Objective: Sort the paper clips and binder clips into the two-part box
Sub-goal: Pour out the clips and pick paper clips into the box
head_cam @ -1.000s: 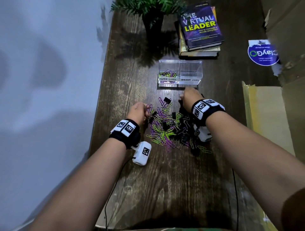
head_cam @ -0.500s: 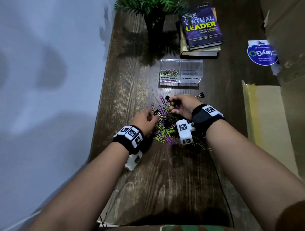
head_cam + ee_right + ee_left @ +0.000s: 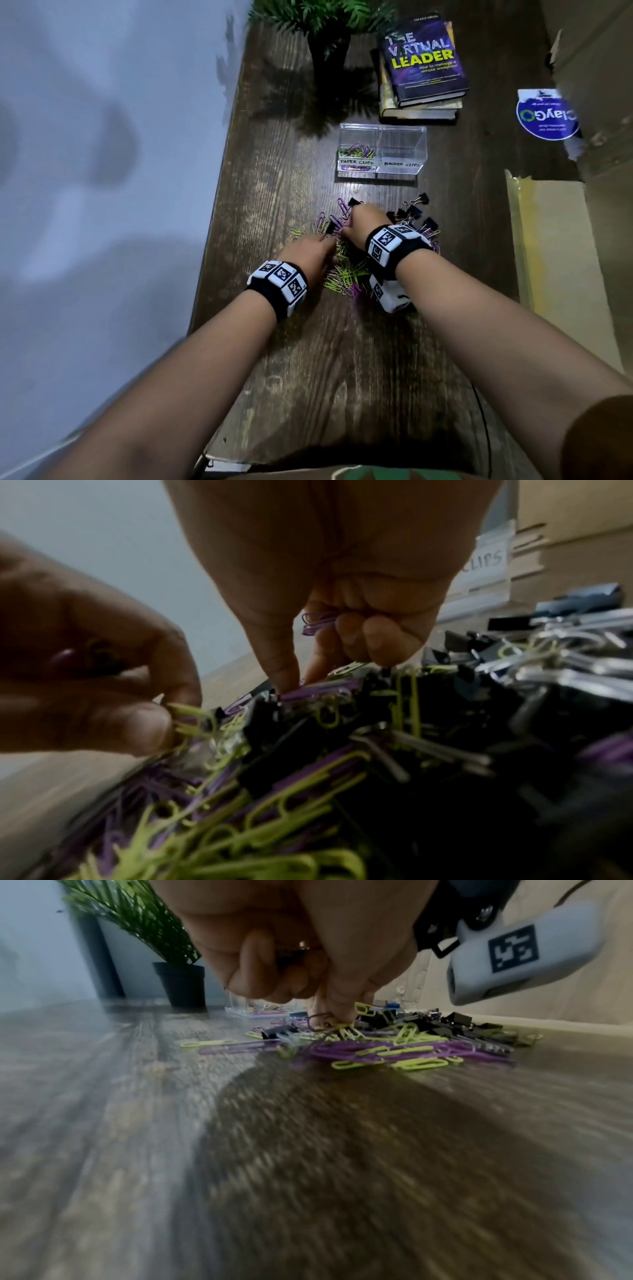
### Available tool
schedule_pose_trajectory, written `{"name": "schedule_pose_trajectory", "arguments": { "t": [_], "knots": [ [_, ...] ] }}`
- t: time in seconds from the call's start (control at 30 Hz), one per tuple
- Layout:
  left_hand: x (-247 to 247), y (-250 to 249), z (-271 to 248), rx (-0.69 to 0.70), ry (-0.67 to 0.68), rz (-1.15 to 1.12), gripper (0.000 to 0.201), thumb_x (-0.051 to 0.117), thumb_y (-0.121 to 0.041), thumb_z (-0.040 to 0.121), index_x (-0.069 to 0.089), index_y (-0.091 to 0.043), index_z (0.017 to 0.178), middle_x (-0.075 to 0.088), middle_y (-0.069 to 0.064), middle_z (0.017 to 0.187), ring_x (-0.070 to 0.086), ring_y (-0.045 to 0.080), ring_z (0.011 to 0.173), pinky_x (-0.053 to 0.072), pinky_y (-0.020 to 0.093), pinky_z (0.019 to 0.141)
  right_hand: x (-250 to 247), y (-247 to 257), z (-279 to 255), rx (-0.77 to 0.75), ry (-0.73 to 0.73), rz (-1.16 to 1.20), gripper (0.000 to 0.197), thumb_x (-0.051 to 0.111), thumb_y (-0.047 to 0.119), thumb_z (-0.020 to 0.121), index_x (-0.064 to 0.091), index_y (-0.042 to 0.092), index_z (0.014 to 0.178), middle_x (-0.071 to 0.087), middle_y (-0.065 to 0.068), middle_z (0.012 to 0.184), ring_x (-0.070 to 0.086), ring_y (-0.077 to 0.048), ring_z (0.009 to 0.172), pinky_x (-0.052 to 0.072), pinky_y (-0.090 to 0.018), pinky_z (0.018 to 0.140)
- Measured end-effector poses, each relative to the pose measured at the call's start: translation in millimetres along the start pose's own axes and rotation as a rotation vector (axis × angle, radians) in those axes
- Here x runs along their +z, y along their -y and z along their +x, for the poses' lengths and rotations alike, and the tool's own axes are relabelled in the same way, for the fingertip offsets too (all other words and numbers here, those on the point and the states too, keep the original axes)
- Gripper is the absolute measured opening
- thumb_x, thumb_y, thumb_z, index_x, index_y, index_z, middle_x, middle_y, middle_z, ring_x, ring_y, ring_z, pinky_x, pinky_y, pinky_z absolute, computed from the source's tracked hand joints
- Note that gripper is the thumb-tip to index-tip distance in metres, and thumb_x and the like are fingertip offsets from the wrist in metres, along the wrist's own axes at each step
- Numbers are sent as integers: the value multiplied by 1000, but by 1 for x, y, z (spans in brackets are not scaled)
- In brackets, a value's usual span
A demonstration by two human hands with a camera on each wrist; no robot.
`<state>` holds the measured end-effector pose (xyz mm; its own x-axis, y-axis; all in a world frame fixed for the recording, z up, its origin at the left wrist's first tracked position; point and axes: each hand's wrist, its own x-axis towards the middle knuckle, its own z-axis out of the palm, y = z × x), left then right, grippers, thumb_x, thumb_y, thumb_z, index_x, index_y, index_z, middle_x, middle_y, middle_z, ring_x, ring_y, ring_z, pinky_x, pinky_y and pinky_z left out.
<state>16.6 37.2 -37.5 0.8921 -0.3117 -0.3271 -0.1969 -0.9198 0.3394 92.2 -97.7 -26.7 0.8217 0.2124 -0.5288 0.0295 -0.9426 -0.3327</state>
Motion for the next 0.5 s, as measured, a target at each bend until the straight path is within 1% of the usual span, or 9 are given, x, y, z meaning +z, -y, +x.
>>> {"name": "schedule_pose_trajectory", "arguments": {
  "t": [0.1, 0.13, 0.2, 0.27, 0.33, 0.37, 0.43, 0.47, 0.5],
  "knots": [
    [-4, 5, -3, -20, -50, -114, 17, 49, -20, 93, 55, -6, 100, 57, 12, 101, 55, 30, 96, 44, 38, 84, 0, -3, 0, 27, 8, 98, 23, 62, 24, 88, 66, 2, 91, 67, -15, 93, 65, -30, 87, 55, -40, 81],
    [-7, 6, -4, -56, -77, -186, 14, 49, -18, 93, 56, -7, 98, 54, 10, 100, 54, 27, 93, 44, 36, 85, -2, -5, -2, 38, 9, 134, 24, 62, 24, 88, 66, 1, 93, 67, -15, 93, 65, -29, 86, 55, -39, 81],
    [-17, 5, -3, -160, -139, -328, 13, 50, -17, 94, 57, -7, 98, 46, 3, 98, 49, 16, 87, 42, 29, 85, -8, -12, -4, 59, 8, 211, 25, 64, 26, 88, 66, 1, 94, 66, -13, 87, 62, -24, 78, 52, -36, 77],
    [-29, 2, 4, -246, -202, -396, 11, 51, -19, 95, 57, -10, 97, 46, 1, 98, 45, 12, 85, 37, 24, 81, -16, -20, -7, 72, 18, 286, 23, 66, 25, 86, 66, 3, 91, 66, -11, 84, 59, -21, 72, 52, -34, 71],
    [-43, -2, 14, -282, -228, -448, 7, 50, -19, 96, 53, -14, 93, 52, 0, 91, 48, 12, 80, 37, 20, 72, -26, -27, -12, 84, 22, 359, 19, 69, 22, 83, 66, 3, 87, 67, -10, 80, 59, -20, 69, 51, -30, 66],
    [-50, -5, 22, -293, -231, -479, 8, 50, -20, 97, 51, -14, 91, 56, -1, 87, 50, 12, 77, 38, 20, 67, -30, -30, -13, 84, 16, 396, 18, 71, 20, 81, 67, 3, 85, 67, -10, 78, 59, -20, 68, 50, -29, 65],
    [-67, -11, 41, -305, -262, -502, 11, 48, -21, 97, 50, -12, 91, 60, 2, 83, 54, 16, 74, 42, 27, 65, -41, -35, -16, 77, -4, 448, 12, 74, 16, 79, 67, 7, 76, 67, -8, 74, 59, -17, 64, 49, -28, 64],
    [-77, -15, 53, -310, -283, -475, 14, 47, -22, 98, 52, -10, 94, 59, 3, 81, 54, 18, 73, 43, 29, 64, -48, -38, -17, 77, -15, 460, 12, 74, 16, 79, 66, 10, 73, 66, -5, 71, 58, -14, 60, 48, -25, 60],
    [-85, -18, 65, -324, -287, -428, 17, 45, -23, 98, 53, -8, 98, 58, 3, 80, 53, 19, 71, 40, 27, 62, -53, -40, -19, 76, -29, 469, 13, 74, 16, 79, 65, 12, 71, 66, -2, 69, 56, -10, 56, 45, -23, 56]
  ]
}}
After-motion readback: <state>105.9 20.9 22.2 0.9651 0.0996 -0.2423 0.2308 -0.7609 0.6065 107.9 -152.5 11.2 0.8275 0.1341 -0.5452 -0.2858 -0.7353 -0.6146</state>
